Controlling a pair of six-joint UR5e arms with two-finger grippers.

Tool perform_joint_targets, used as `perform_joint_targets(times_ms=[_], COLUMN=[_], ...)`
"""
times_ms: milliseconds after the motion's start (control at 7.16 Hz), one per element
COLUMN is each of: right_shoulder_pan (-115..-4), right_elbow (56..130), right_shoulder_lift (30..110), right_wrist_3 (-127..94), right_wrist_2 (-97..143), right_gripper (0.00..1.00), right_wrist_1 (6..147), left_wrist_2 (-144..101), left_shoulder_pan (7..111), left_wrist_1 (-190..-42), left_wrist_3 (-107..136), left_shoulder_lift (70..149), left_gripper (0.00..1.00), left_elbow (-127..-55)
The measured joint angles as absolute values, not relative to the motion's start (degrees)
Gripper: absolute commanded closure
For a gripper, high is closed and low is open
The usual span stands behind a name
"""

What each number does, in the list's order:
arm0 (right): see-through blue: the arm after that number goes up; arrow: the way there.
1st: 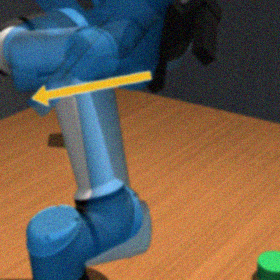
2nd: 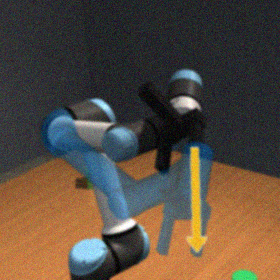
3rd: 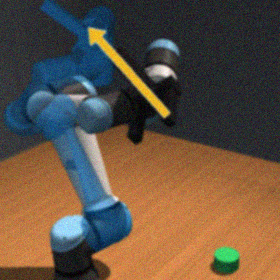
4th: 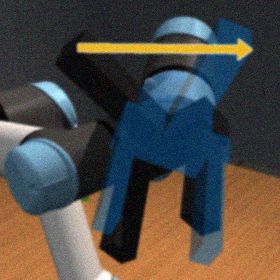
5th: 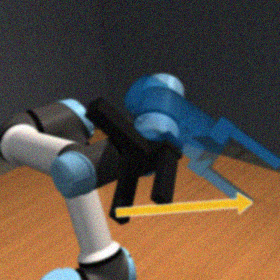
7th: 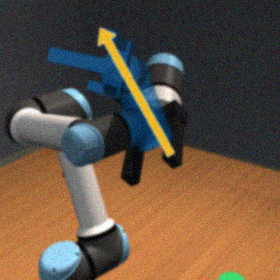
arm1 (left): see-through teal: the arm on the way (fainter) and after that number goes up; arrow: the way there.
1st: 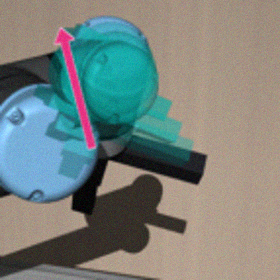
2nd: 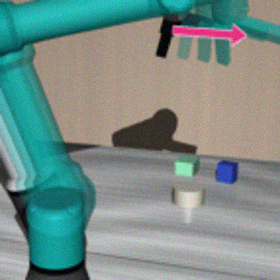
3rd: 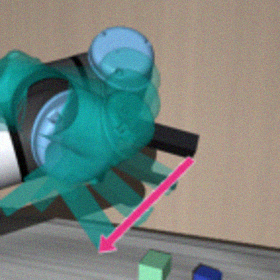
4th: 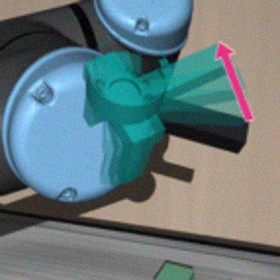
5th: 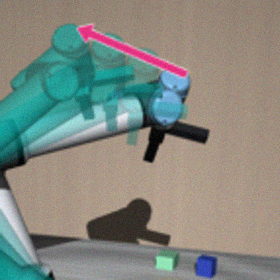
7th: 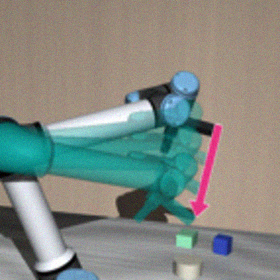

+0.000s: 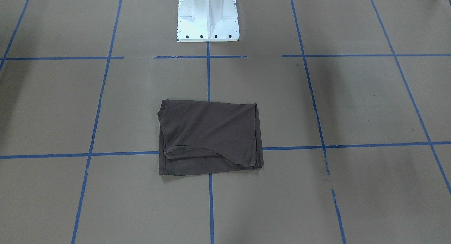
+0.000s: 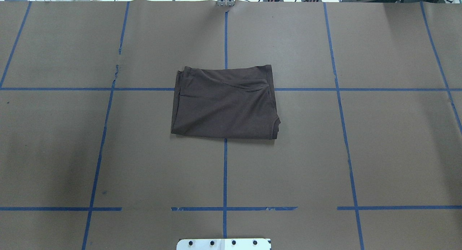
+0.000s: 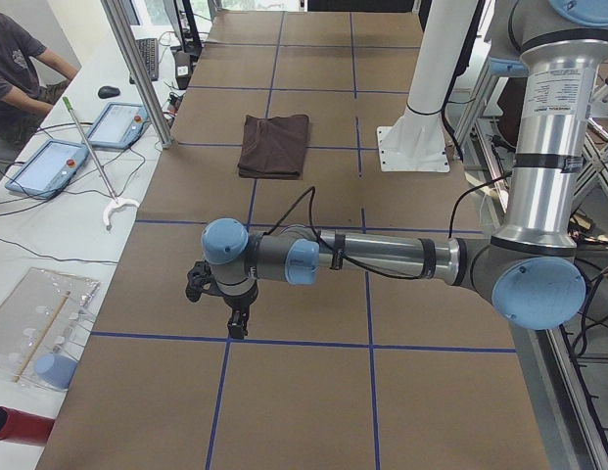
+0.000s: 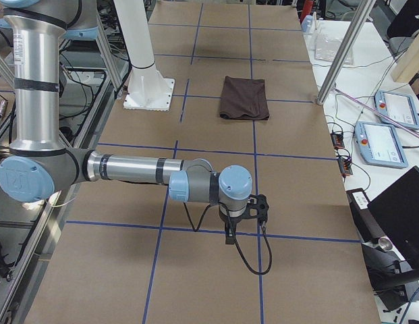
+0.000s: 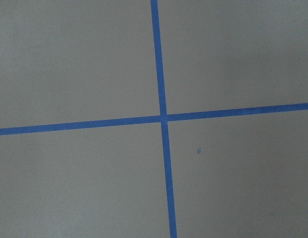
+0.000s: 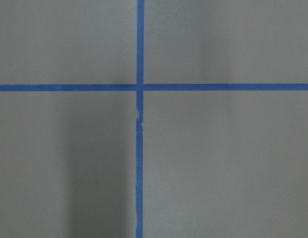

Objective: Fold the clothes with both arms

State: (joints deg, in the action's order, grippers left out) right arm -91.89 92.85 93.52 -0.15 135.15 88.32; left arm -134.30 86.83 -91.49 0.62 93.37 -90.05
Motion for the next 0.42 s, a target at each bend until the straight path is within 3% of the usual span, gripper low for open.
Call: perform_joint_targets(times_ms=[419], right_shoulder_pan=[-91.85], right_elbow=[92.80], right_shoulder_lift=[92.38], right_wrist_3=[-0.89], right_wrist_2=[135.27], right_gripper=[0.00], right_wrist_1=[87.63], left_wrist_2=[-134.30], left_shoulder_pan=[86.83], left_wrist_1=[-91.49], left_wrist_3=[0.60], left_shoulder_lift=[93.42], left_gripper=[0.00], left_elbow=[-90.14])
